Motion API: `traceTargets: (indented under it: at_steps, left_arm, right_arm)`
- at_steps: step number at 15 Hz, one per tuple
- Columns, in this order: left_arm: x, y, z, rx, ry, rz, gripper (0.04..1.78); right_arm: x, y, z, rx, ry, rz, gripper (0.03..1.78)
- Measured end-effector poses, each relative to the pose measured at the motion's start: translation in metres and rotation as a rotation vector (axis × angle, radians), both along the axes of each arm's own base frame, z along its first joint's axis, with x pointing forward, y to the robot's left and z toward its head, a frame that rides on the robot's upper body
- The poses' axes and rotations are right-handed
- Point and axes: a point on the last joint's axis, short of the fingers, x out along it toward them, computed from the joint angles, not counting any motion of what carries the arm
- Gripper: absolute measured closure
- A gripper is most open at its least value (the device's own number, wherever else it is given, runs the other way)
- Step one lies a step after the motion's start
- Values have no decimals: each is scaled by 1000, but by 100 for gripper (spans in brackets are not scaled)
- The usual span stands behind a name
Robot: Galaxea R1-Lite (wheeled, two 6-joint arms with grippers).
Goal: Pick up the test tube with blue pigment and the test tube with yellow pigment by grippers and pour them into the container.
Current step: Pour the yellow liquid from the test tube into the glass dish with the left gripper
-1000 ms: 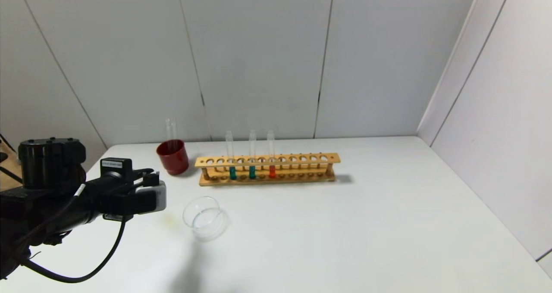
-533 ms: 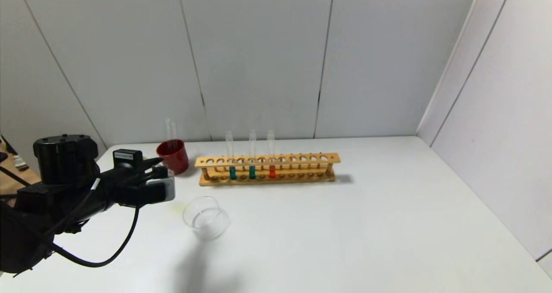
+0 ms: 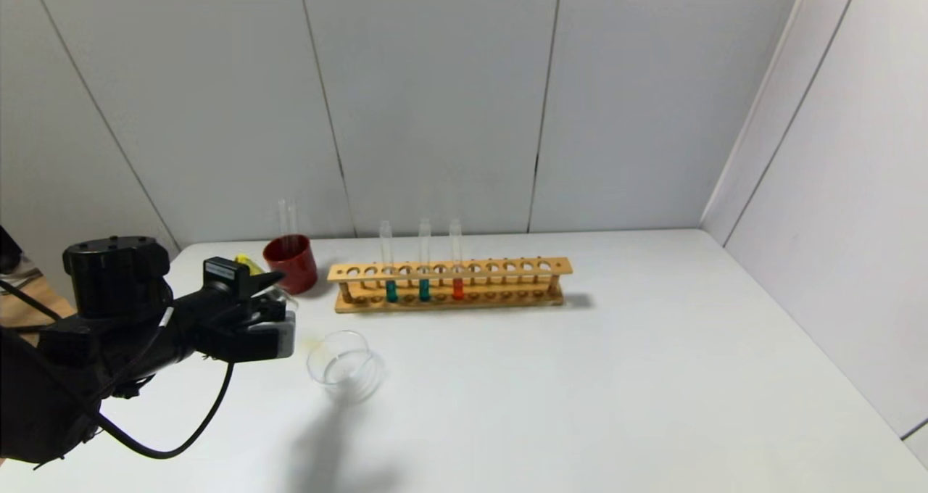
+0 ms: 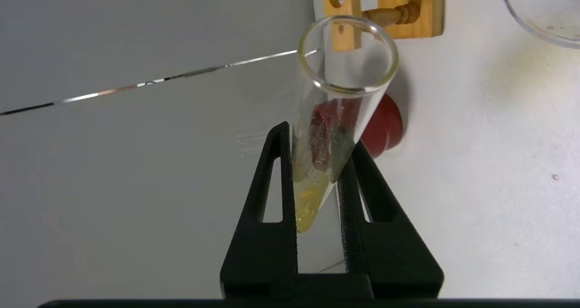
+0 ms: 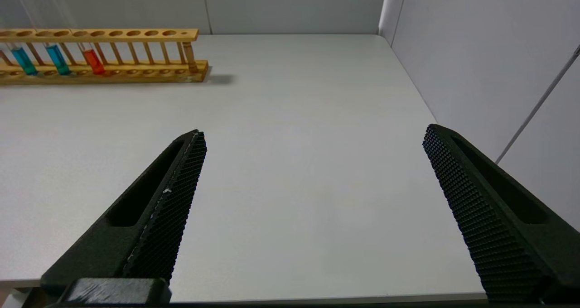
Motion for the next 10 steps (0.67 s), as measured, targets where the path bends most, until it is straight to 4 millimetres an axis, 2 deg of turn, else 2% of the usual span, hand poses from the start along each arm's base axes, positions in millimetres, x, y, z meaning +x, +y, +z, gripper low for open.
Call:
traceTargets:
  at_steps: [10]
  left_arm:
    - [-5,1,4,78,-37,-9,150]
  right_arm:
    - [0,0,0,0,0,0,6]
